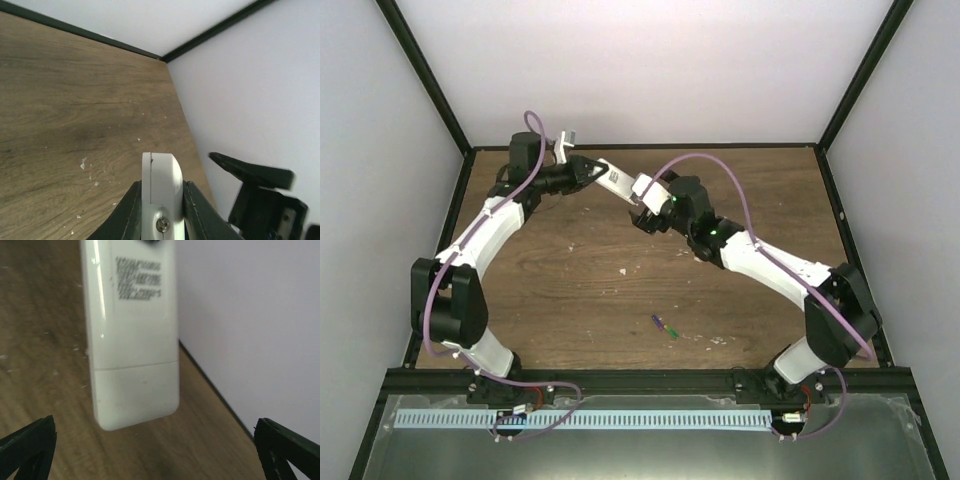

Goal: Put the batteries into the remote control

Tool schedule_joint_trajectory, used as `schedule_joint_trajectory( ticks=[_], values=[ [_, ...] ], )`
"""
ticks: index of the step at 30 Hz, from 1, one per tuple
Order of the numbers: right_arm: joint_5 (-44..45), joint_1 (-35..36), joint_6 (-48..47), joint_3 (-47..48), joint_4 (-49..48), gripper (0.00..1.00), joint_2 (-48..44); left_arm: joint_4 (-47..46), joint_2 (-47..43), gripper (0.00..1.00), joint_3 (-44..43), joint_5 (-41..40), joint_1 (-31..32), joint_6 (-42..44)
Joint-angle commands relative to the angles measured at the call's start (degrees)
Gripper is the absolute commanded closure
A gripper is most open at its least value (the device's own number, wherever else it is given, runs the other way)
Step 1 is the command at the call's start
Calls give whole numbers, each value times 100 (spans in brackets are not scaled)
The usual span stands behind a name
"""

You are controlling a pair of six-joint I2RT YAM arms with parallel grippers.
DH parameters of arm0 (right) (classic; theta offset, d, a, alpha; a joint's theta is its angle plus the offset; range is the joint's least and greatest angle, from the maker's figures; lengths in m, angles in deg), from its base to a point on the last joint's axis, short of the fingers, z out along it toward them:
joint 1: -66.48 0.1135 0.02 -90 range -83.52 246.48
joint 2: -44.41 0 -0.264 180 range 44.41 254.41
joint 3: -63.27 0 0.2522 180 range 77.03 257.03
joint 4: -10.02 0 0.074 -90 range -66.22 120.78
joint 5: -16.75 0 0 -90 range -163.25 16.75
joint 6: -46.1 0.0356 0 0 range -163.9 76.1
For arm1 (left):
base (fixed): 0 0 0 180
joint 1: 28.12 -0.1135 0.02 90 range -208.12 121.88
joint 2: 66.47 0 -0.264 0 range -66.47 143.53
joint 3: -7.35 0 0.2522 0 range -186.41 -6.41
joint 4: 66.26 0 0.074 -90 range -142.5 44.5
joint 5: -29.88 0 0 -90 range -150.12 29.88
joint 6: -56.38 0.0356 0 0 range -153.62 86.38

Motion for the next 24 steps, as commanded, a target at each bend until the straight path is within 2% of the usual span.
schedule_joint_trajectory(
  ticks=[1,14,20,24],
  values=[
    [-1642,-406,333,-25,908,0,-292,460,111,100,-421,926,-50,1105],
    [-2076,-529,57,157,1058,1,-150,1112,121,100,-612,1376,-51,1721],
    [-2175,-528,-42,325,1245,10,-27,1166,139,100,-618,1404,-50,1814],
    [-2284,-529,-50,488,1450,23,78,1313,166,100,-710,1324,-50,2002]
  ],
)
